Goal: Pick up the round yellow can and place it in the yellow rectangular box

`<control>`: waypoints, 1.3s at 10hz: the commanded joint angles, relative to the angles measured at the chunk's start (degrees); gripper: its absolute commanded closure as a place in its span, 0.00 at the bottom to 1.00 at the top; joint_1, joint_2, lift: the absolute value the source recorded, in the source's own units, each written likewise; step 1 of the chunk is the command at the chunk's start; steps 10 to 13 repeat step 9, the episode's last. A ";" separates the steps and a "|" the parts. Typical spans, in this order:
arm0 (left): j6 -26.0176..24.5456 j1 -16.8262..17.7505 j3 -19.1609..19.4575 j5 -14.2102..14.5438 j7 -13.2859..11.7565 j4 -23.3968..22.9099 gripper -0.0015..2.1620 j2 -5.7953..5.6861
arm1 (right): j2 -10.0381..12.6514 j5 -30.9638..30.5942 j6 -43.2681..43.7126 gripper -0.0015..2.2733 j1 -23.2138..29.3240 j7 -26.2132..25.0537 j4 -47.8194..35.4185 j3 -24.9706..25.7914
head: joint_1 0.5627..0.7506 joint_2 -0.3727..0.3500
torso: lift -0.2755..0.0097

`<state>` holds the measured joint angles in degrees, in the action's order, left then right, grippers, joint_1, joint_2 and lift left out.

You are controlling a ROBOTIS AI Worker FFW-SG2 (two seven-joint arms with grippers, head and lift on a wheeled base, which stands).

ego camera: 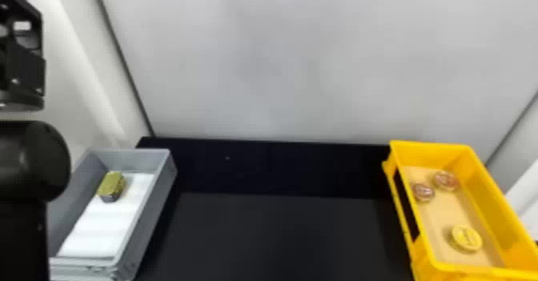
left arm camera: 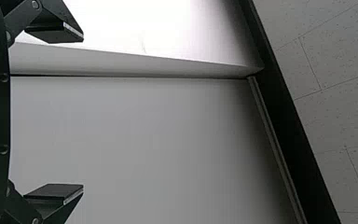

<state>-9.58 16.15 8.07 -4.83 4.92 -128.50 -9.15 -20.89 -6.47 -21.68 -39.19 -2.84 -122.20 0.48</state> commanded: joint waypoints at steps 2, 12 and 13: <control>0.26 -0.42 0.46 -0.01 0.00 -0.09 0.07 0.00 | -0.29 -0.39 1.54 0.04 -0.28 -1.11 -1.02 -1.27 | 0.53 0.59 | 0.95; -0.18 -0.42 0.29 -0.18 0.00 -0.09 0.07 -0.17 | -0.29 0.22 -2.77 0.06 -1.68 -4.72 -1.63 -2.42 | 0.53 0.59 | 0.94; -0.18 -0.42 0.29 -0.18 0.00 -0.09 0.07 -0.17 | -0.29 0.22 -2.77 0.06 -1.68 -4.72 -1.63 -2.42 | 0.53 0.59 | 0.94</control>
